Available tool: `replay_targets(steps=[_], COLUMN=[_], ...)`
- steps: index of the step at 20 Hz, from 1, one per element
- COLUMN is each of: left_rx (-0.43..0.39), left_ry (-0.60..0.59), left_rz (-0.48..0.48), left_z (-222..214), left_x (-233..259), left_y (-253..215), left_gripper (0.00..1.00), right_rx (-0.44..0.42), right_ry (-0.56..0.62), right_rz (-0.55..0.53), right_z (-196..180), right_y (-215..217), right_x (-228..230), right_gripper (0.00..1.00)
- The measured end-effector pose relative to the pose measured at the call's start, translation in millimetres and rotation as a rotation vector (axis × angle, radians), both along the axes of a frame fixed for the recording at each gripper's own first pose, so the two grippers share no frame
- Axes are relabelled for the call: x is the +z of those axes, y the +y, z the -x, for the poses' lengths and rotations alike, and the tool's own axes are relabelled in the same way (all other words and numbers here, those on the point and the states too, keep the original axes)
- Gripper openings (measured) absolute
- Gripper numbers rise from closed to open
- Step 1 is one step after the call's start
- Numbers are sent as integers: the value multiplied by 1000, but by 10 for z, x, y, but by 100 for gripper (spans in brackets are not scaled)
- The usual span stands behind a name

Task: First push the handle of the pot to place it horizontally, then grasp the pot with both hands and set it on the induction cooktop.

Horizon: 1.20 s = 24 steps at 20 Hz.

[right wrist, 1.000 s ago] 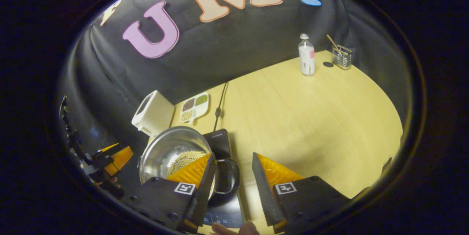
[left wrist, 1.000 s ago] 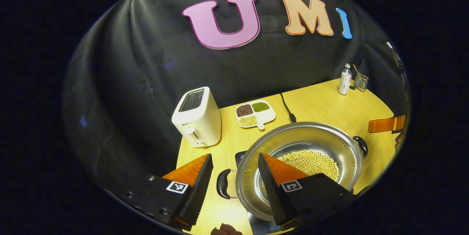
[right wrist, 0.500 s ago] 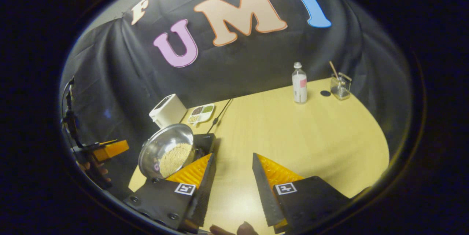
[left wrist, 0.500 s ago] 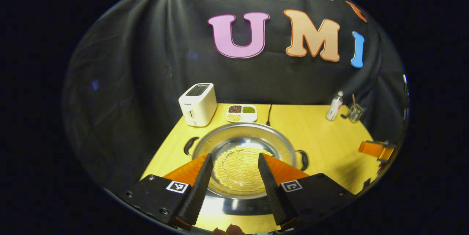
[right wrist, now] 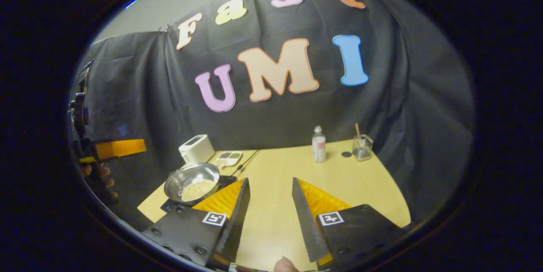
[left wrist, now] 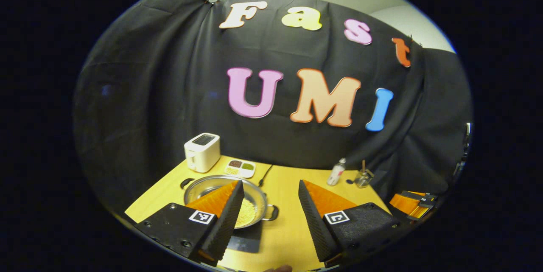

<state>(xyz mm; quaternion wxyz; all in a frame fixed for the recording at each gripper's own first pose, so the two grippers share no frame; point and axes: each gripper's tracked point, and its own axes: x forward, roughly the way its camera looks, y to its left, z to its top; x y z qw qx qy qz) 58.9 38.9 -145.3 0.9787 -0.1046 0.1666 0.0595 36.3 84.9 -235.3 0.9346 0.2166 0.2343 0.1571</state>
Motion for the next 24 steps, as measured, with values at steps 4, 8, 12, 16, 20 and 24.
replay_targets(steps=[4, 8, 12, 16, 20, 24], left_rx=[-33, -73, -83, -68, -101, -100], left_ry=[-147, -269, -242, -238, -269, -322], left_rz=[-24, -69, -17, -48, -88, -127], left_z=[55, 245, 435, 504, 490, 474], left_x=[765, 1177, 1054, 1065, 1189, 1373], left_y=[-118, -253, -289, -93, -214, -310], left_gripper=[79, 78, 75, 74, 79, 80], right_rx=[-76, -124, -200, -186, -227, -229], right_ry=[-128, -270, -355, -321, -401, -391], right_rz=[6, 66, 113, 100, 105, 95], right_z=[20, 105, 176, 178, 165, 172], right_y=[-218, -378, -449, -290, -465, -527], right_x=[720, 1327, 1612, 1662, 1951, 1979], right_gripper=[62, 61, 74, 75, 83, 97])
